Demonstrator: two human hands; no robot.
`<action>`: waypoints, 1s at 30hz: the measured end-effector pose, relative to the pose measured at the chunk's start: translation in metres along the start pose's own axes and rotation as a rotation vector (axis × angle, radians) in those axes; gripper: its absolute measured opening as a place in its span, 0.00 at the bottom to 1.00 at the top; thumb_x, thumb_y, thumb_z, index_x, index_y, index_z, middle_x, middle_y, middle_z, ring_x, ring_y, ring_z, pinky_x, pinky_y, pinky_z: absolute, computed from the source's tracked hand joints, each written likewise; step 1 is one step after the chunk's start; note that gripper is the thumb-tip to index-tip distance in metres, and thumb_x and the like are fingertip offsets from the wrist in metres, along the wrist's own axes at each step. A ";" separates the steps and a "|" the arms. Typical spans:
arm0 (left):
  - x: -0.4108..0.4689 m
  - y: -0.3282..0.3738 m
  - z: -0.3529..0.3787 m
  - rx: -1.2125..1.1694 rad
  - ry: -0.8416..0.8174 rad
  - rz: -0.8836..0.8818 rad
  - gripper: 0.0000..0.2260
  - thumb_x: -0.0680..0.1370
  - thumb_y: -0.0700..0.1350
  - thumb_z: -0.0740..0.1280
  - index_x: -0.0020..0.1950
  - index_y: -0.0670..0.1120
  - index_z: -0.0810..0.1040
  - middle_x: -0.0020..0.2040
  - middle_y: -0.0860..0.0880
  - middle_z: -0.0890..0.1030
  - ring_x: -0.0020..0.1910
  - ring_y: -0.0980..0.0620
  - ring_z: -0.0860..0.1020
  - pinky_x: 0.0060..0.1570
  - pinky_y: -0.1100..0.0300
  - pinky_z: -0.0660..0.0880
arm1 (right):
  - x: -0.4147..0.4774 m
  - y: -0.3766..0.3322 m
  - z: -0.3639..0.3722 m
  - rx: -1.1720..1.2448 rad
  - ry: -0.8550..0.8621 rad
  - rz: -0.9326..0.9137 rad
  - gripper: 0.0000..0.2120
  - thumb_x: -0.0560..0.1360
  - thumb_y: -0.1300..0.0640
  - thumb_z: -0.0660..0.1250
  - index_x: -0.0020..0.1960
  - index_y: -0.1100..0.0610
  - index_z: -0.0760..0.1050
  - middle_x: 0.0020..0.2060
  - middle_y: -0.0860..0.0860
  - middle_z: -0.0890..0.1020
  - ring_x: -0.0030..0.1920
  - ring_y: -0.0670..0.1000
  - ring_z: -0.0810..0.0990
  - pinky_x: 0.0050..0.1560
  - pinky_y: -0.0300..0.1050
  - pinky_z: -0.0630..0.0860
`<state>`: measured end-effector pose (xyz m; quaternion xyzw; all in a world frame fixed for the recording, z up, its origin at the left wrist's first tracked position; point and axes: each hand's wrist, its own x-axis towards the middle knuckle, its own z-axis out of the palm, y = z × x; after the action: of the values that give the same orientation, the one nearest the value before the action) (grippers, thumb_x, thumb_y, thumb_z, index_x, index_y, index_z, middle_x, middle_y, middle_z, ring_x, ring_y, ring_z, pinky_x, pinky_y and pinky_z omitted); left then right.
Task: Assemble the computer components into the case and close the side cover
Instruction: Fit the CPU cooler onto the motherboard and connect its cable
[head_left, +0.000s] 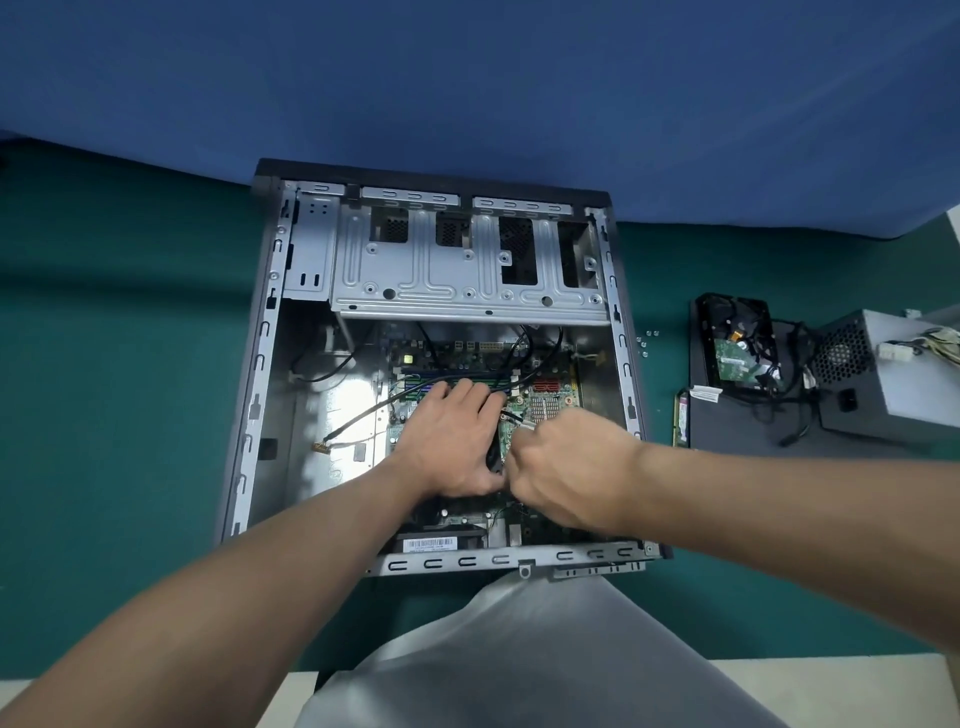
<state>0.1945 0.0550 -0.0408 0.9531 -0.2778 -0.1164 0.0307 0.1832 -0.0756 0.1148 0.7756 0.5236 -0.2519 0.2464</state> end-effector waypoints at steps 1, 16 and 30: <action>0.000 0.000 0.000 -0.004 0.005 -0.002 0.39 0.69 0.68 0.51 0.70 0.43 0.64 0.60 0.44 0.73 0.59 0.45 0.70 0.58 0.49 0.65 | 0.002 -0.004 -0.001 0.016 0.006 -0.011 0.12 0.80 0.61 0.53 0.51 0.60 0.75 0.45 0.57 0.79 0.34 0.54 0.70 0.31 0.47 0.63; 0.000 0.000 0.001 -0.014 0.004 0.006 0.37 0.67 0.67 0.50 0.67 0.43 0.65 0.59 0.44 0.73 0.58 0.45 0.70 0.58 0.48 0.66 | 0.005 -0.007 -0.003 0.067 -0.007 0.044 0.13 0.80 0.62 0.52 0.55 0.60 0.75 0.46 0.56 0.77 0.36 0.54 0.69 0.32 0.47 0.66; 0.001 0.000 0.001 -0.028 -0.003 0.006 0.34 0.69 0.66 0.54 0.67 0.45 0.66 0.59 0.45 0.73 0.58 0.46 0.70 0.58 0.49 0.66 | 0.010 0.003 -0.008 0.040 -0.008 0.042 0.13 0.80 0.62 0.52 0.60 0.63 0.71 0.47 0.57 0.79 0.39 0.57 0.77 0.34 0.47 0.70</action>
<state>0.1949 0.0546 -0.0420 0.9515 -0.2791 -0.1215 0.0442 0.1903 -0.0642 0.1146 0.7903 0.5010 -0.2600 0.2384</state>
